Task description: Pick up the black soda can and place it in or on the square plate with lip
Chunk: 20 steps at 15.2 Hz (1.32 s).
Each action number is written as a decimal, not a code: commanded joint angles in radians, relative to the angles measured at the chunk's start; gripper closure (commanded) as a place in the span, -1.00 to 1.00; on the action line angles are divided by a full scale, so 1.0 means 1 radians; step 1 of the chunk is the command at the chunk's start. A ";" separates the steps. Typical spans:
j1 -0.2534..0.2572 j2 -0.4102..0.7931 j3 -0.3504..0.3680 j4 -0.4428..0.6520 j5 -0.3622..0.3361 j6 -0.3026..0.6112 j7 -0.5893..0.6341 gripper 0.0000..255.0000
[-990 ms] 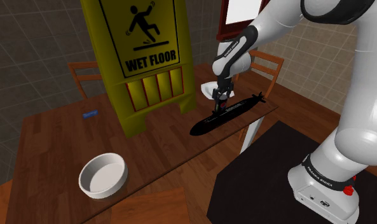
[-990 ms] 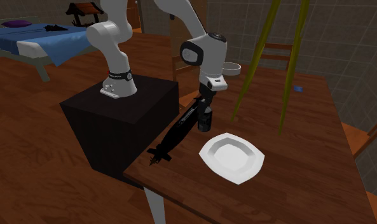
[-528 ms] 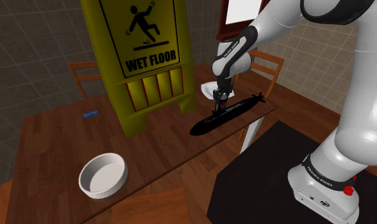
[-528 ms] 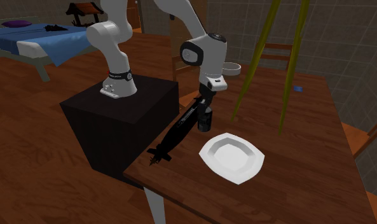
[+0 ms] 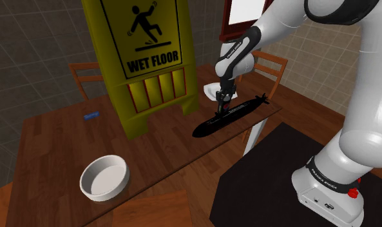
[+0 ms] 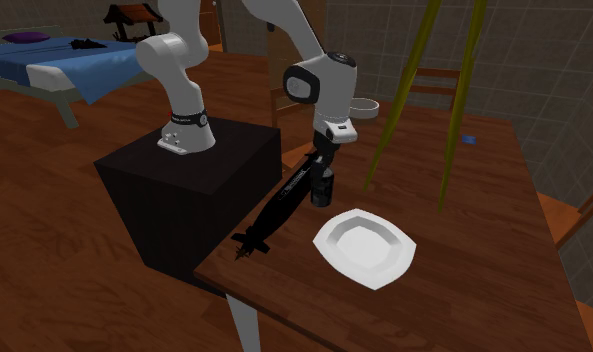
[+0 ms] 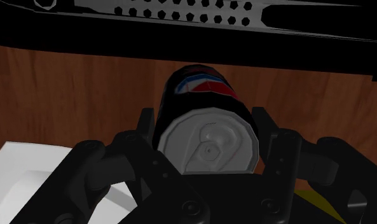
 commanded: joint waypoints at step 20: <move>-0.008 -0.126 -0.021 0.102 -0.020 -0.226 -0.014 1.00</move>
